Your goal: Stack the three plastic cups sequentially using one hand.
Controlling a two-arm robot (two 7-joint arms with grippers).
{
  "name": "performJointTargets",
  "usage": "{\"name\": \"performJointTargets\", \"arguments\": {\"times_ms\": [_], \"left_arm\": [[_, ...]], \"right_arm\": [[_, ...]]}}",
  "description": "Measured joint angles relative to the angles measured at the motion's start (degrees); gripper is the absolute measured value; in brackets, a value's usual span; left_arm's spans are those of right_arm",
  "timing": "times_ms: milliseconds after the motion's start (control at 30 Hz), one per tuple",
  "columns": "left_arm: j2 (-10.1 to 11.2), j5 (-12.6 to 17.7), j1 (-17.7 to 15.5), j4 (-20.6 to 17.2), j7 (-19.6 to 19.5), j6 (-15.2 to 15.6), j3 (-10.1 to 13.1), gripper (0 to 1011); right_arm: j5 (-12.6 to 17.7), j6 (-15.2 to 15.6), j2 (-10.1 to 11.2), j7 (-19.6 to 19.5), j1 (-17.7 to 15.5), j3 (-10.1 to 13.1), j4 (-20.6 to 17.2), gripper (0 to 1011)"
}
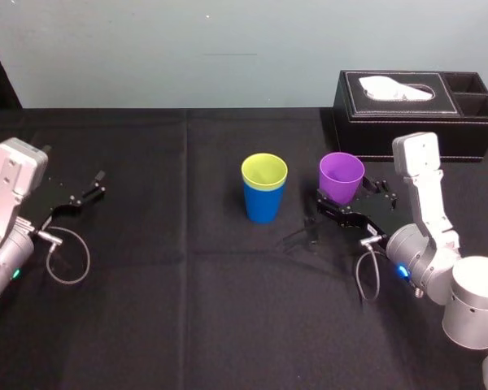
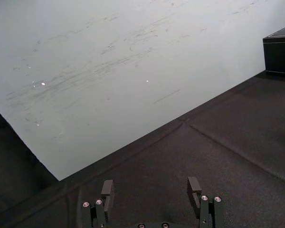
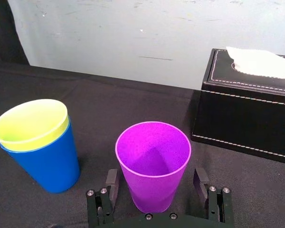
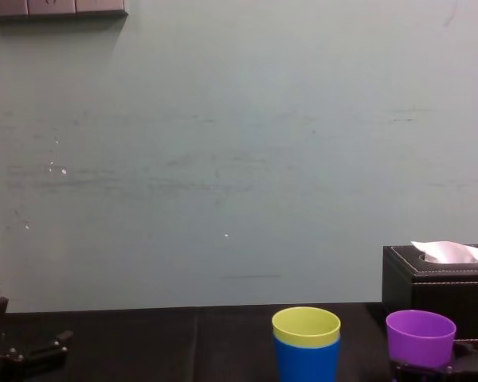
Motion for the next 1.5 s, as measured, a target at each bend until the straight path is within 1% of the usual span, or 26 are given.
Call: {"name": "performJointTargets", "arguments": {"times_ms": [67,133,167,267,300,333,367,500,700,867,967,1067,1133,1200,1333,1500], "left_arm": [[0.00,0.00,0.00,0.00,0.00,0.00,0.00,1011],[0.00,0.00,0.00,0.00,0.00,0.00,0.00,1011],[0.00,0.00,0.00,0.00,0.00,0.00,0.00,1011],[0.00,0.00,0.00,0.00,0.00,0.00,0.00,1011],[0.00,0.00,0.00,0.00,0.00,0.00,0.00,1011],[0.00,0.00,0.00,0.00,0.00,0.00,0.00,1011],[0.00,0.00,0.00,0.00,0.00,0.00,0.00,1011],[0.00,0.00,0.00,0.00,0.00,0.00,0.00,1011],[0.00,0.00,0.00,0.00,0.00,0.00,0.00,1011],[0.00,0.00,0.00,0.00,0.00,0.00,0.00,1011],[0.00,0.00,0.00,0.00,0.00,0.00,0.00,1011],[0.00,0.00,0.00,0.00,0.00,0.00,0.00,1011],[0.00,0.00,0.00,0.00,0.00,0.00,0.00,1011],[0.00,0.00,0.00,0.00,0.00,0.00,0.00,1011],[0.00,0.00,0.00,0.00,0.00,0.00,0.00,1011],[0.00,0.00,0.00,0.00,0.00,0.00,0.00,1011]], "right_arm": [[0.01,0.03,0.02,0.03,-0.01,-0.01,-0.04,997],[0.01,0.05,0.02,0.05,-0.02,-0.01,-0.06,966],[0.02,0.06,0.03,0.07,-0.02,-0.02,-0.08,927],[0.03,0.08,0.04,0.09,-0.03,-0.03,-0.10,883],[0.04,0.10,0.04,0.10,-0.04,-0.04,-0.12,836],[0.04,0.10,0.05,0.11,-0.04,-0.04,-0.13,813],[0.05,0.12,0.06,0.11,-0.05,-0.05,-0.14,761],[0.06,0.15,0.07,0.13,-0.07,-0.06,-0.17,708],[0.11,0.22,0.17,0.29,-0.14,-0.07,-0.43,685],[0.03,0.99,1.03,1.21,-0.37,-0.25,-3.00,682],[-0.03,2.07,1.59,1.77,-0.35,-0.37,-4.97,682],[0.05,3.67,2.37,2.64,0.00,-0.55,-7.79,682],[0.09,4.01,2.52,2.87,0.08,-0.60,-8.31,682],[0.35,4.85,3.00,3.50,0.37,-0.77,-9.89,682],[1.78,6.82,3.32,4.66,1.68,-0.84,-12.20,682],[3.08,8.82,3.62,5.58,3.06,-1.57,-13.93,682]]}}
